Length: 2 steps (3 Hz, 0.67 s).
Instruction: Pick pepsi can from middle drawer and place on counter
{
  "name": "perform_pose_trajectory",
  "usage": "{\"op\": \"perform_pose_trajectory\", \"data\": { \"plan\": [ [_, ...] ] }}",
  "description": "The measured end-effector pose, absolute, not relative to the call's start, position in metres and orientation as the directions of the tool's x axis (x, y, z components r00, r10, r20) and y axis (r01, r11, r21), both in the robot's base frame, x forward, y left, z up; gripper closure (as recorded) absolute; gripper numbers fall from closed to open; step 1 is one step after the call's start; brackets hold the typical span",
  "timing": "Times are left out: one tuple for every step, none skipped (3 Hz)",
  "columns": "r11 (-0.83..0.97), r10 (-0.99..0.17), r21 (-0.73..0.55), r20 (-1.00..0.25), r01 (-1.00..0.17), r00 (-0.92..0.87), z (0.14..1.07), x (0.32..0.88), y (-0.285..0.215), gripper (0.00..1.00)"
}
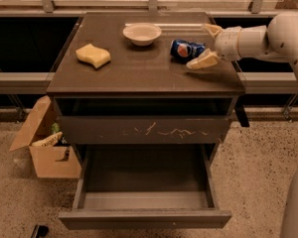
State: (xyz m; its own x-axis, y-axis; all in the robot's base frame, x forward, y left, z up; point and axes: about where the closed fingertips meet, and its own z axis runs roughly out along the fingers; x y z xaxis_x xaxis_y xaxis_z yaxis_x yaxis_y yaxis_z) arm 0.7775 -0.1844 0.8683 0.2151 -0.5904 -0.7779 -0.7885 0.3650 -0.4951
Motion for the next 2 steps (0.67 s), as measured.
{"op": "perform_pose_trajectory", "data": {
  "plan": [
    [0.366, -0.591, -0.495, -0.778, -0.788, 0.214, 0.868, 0.778, -0.185, 0.00],
    [0.389, -0.600, -0.532, -0.766, -0.753, 0.231, 0.889, 0.766, -0.200, 0.00]
  ]
}}
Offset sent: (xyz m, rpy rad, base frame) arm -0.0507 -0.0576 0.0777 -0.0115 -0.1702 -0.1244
